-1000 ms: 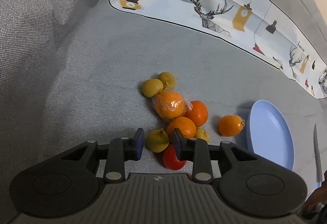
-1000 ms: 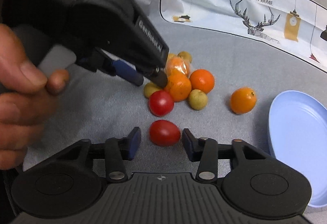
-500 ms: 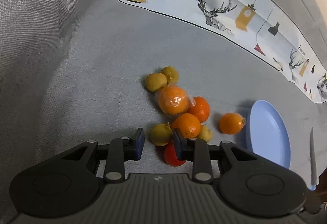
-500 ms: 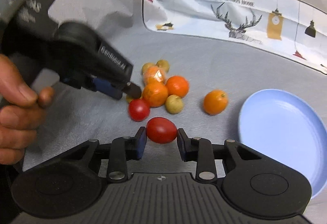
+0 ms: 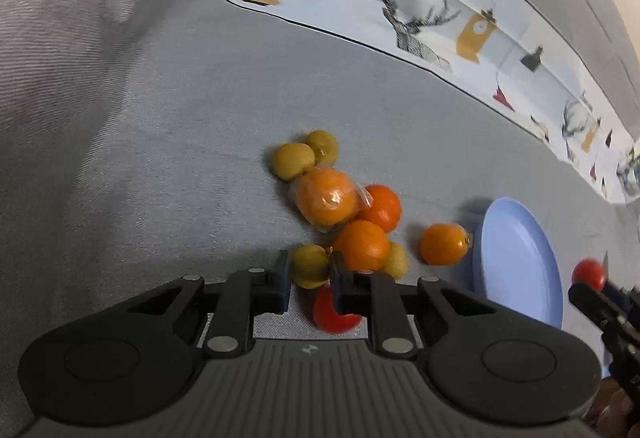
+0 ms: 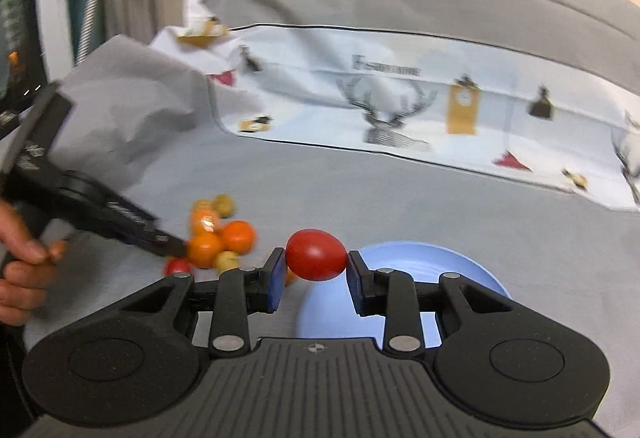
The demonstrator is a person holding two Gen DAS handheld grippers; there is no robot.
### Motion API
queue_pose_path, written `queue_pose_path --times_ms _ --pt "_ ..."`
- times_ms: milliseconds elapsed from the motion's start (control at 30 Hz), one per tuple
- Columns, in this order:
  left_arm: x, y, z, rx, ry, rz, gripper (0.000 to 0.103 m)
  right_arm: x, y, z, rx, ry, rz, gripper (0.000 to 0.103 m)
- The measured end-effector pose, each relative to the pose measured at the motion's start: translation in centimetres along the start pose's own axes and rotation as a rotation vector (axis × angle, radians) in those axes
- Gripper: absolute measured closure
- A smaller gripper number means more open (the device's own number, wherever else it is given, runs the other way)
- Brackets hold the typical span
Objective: Organize fruits
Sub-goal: 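Grasp a red cherry tomato with the right tool while the left tool grasps a small yellow fruit, then carry the tomato in the right tool and yellow fruit in the left tool over the blue plate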
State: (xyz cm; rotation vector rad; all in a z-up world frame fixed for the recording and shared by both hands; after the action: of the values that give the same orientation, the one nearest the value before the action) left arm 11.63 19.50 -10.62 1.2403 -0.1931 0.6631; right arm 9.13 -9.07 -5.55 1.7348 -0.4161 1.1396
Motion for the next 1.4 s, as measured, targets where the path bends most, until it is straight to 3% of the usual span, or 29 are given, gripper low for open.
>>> queue_pose_path --times_ms 433,833,1100,1400 --pt "0.8 2.7 2.0 0.056 -0.083 0.115 0.082 -0.2 0.9 3.7 -0.109 -0.102 -0.016 0.069" --pt "0.7 4.8 9.9 -0.006 -0.262 0.216 0.082 0.5 2.9 8.0 -0.147 -0.113 0.005 0.069" --pt "-1.4 3.6 15.0 -0.112 -0.300 0.173 0.082 0.7 3.3 9.7 -0.164 -0.134 0.009 0.069" --pt "-4.8 1.4 20.0 -0.162 -0.463 0.116 0.082 -0.3 1.9 9.8 -0.172 -0.156 -0.054 0.069"
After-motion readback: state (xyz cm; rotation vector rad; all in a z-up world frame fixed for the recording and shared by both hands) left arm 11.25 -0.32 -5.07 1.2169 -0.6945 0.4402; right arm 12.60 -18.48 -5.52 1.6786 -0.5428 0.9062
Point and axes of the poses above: each gripper's, at about its wrist camera, not at the fingertips, and y roughly against the way its jaws point, z to its right, x to its top, the point moved 5 cm from there along -y, roughly the way its jaws point, and after that the axes turned 1 degree about z, right-handed, at the moved point
